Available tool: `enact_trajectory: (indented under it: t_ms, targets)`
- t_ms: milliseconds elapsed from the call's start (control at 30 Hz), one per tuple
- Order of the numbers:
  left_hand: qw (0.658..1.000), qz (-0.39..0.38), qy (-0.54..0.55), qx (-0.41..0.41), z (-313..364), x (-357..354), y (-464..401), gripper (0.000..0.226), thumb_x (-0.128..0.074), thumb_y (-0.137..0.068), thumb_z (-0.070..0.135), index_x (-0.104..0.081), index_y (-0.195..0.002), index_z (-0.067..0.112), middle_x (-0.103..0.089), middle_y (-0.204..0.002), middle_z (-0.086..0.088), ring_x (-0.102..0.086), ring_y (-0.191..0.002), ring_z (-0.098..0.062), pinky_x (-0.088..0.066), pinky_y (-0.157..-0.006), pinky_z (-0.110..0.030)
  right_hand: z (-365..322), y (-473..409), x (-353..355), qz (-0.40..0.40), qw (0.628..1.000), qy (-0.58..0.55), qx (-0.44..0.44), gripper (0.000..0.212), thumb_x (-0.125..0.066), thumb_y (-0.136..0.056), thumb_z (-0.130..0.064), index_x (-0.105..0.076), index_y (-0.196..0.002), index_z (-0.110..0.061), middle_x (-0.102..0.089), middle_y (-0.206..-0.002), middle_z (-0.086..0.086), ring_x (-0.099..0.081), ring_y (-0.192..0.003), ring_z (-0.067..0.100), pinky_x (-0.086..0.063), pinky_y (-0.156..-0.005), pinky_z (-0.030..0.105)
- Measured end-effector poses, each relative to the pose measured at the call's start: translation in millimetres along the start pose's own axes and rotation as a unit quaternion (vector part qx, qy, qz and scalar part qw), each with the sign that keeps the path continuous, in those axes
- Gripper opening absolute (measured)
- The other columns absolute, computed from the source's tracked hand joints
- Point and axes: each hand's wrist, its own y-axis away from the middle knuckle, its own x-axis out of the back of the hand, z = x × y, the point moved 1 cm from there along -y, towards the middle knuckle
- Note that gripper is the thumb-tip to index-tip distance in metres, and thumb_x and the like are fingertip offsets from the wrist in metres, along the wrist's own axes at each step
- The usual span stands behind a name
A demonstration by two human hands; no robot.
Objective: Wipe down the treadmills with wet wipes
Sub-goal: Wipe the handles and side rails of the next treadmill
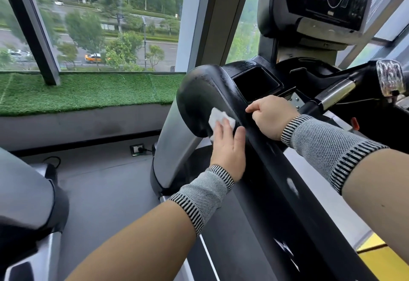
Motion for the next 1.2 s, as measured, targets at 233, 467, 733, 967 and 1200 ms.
enact_trajectory:
  t_ms: [233,467,733,967,1200]
  targets:
    - [0.983,-0.059,-0.101,-0.141,-1,-4,35,0.082,-0.014,-0.088,0.062,0.007,-0.151,0.013,0.018,-0.157,0.003,0.023,-0.143,-0.006,0.011,-0.116,-0.020,7,3,-3,0.006,1.000,-0.009,0.010,0.035,-0.043,-0.092,-0.011,-0.067,-0.118,-0.017,-0.063,-0.125,0.005,-0.052,-0.120,0.023,-0.036,-0.099,0.025]
    - [0.986,-0.057,-0.153,-0.045,-11,10,20,0.071,-0.023,-0.100,0.048,0.004,-0.152,0.008,0.012,-0.160,-0.007,0.016,-0.145,-0.012,0.006,-0.120,-0.035,20,10,0,0.000,0.999,-0.050,-0.008,0.034,-0.043,-0.091,-0.007,-0.070,-0.110,-0.013,-0.066,-0.118,0.006,-0.057,-0.112,0.025,-0.041,-0.102,0.033]
    - [0.979,-0.059,-0.156,-0.120,5,0,35,0.082,-0.022,-0.093,0.059,0.005,-0.152,0.011,0.018,-0.159,0.000,0.018,-0.145,-0.007,0.006,-0.116,-0.022,20,15,-4,0.008,0.996,-0.086,-0.016,0.036,-0.041,-0.091,-0.005,-0.069,-0.111,-0.013,-0.066,-0.119,0.006,-0.056,-0.115,0.023,-0.040,-0.104,0.032]
    - [0.948,-0.063,-0.264,-0.168,22,8,4,0.073,-0.026,-0.095,0.055,-0.020,-0.151,0.010,-0.009,-0.161,-0.003,0.009,-0.147,-0.015,0.004,-0.120,-0.030,34,9,-6,0.030,0.950,-0.296,-0.099,0.030,-0.037,-0.092,0.000,-0.064,-0.092,-0.011,-0.066,-0.081,0.003,-0.069,-0.087,0.023,-0.056,-0.084,0.039]
    - [0.939,-0.053,-0.255,-0.223,22,7,6,0.085,-0.012,-0.085,0.063,-0.030,-0.148,0.010,-0.022,-0.158,-0.002,0.001,-0.148,-0.016,-0.001,-0.121,-0.033,36,15,-6,0.029,0.966,-0.246,-0.077,0.028,-0.043,-0.086,-0.007,-0.064,-0.080,-0.024,-0.070,-0.094,0.005,-0.066,-0.094,0.024,-0.051,-0.092,0.042]
